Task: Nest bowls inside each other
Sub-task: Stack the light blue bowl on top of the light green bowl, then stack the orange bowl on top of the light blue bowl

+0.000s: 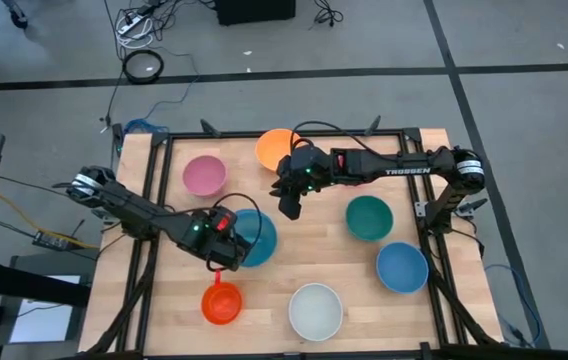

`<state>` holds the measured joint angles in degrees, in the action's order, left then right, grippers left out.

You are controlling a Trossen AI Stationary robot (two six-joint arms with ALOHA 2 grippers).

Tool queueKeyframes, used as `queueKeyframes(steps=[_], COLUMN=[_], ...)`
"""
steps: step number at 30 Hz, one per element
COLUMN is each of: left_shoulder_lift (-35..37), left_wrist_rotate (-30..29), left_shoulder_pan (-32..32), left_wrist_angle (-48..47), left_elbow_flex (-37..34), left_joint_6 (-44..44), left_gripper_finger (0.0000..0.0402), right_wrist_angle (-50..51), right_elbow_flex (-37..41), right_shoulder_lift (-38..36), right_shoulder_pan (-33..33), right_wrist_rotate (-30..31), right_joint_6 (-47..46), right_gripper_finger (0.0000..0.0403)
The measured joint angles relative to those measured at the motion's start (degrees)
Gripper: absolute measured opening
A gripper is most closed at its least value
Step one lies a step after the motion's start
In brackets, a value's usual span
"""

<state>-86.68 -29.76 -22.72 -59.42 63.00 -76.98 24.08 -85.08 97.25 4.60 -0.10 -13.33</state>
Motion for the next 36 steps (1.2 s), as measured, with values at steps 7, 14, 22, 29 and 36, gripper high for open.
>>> queueKeyframes(steps=[7,14,22,29,36], left_shoulder_lift=[-0.7,-0.7,-2.1,-2.9,-2.6], left_wrist_rotate=[0.1,0.8,2.0,1.6,-10.6], left_shoulder_pan=[0.0,0.0,-0.1,-0.1,-1.9], left_wrist_angle=[-0.1,0.0,0.8,0.8,-1.6], left_elbow_flex=[0.0,0.0,-0.7,-0.7,8.3], left_joint_6=[0.0,-0.2,-0.9,-1.0,6.1], left_gripper_finger=[0.0279,0.0279,0.0279,0.0279,0.0279], right_wrist_angle=[0.0,0.0,0.0,0.0,0.8], right_elbow_flex=[0.0,0.0,0.0,0.0,0.0], right_shoulder_lift=[0.0,0.0,0.0,0.0,0.0], right_shoulder_pan=[0.0,-0.1,-0.2,-0.3,-0.3], right_wrist_rotate=[0.0,0.0,0.0,0.0,5.5], right_joint_6=[0.0,0.0,0.0,0.0,2.8], right_gripper_finger=[0.0098,0.0098,0.0098,0.0098,0.0098])
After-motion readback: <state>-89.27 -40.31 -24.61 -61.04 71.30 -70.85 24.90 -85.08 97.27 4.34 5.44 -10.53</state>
